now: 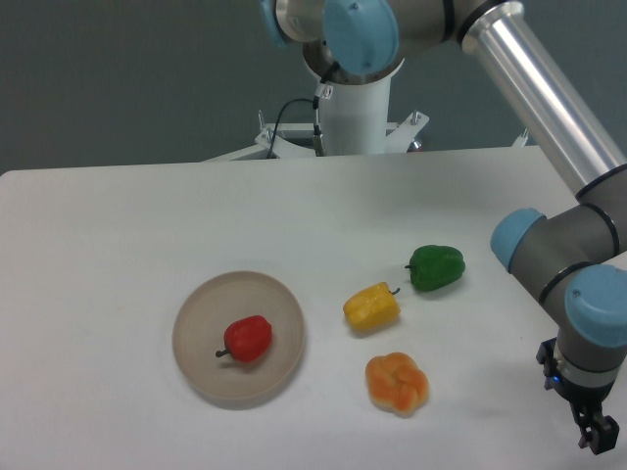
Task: Pick up the red pepper from the plate
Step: 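Move the open gripper across the table toward the red pepper on the plate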
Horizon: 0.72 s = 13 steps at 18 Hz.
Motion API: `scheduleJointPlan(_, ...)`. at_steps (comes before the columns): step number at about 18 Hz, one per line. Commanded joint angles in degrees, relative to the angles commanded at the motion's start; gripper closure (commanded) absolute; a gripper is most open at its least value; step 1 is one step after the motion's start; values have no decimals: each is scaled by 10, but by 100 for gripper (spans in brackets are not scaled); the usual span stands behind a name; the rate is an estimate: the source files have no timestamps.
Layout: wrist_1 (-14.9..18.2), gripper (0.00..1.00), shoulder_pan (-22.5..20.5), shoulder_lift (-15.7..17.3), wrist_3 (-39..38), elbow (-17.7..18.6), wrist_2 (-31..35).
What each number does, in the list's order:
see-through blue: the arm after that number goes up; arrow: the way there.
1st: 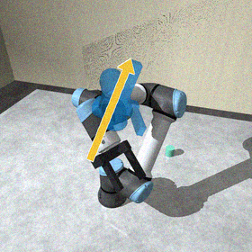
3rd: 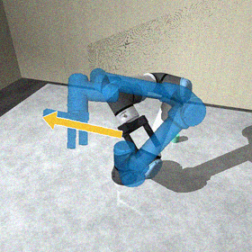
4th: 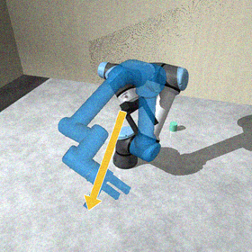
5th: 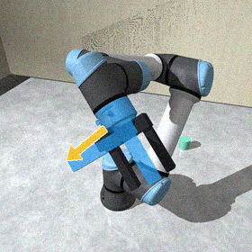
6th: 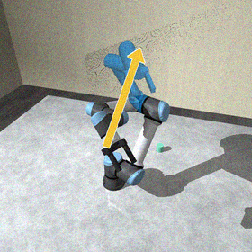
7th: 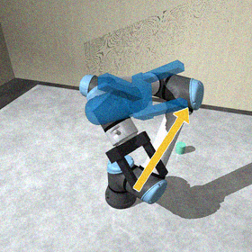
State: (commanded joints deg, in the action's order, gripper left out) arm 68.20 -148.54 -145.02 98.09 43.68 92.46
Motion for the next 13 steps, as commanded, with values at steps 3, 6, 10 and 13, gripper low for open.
scheduleJointPlan(3, 1, 0, 2, 4, -1, 4, -5)
scheduleJointPlan(6, 0, 0, 3, 11, -2, 18, -5)
scheduleJointPlan(10, 1, 0, 11, 25, -4, 35, -7)
scheduleJointPlan(13, 2, 0, 20, 53, -22, 71, -8)
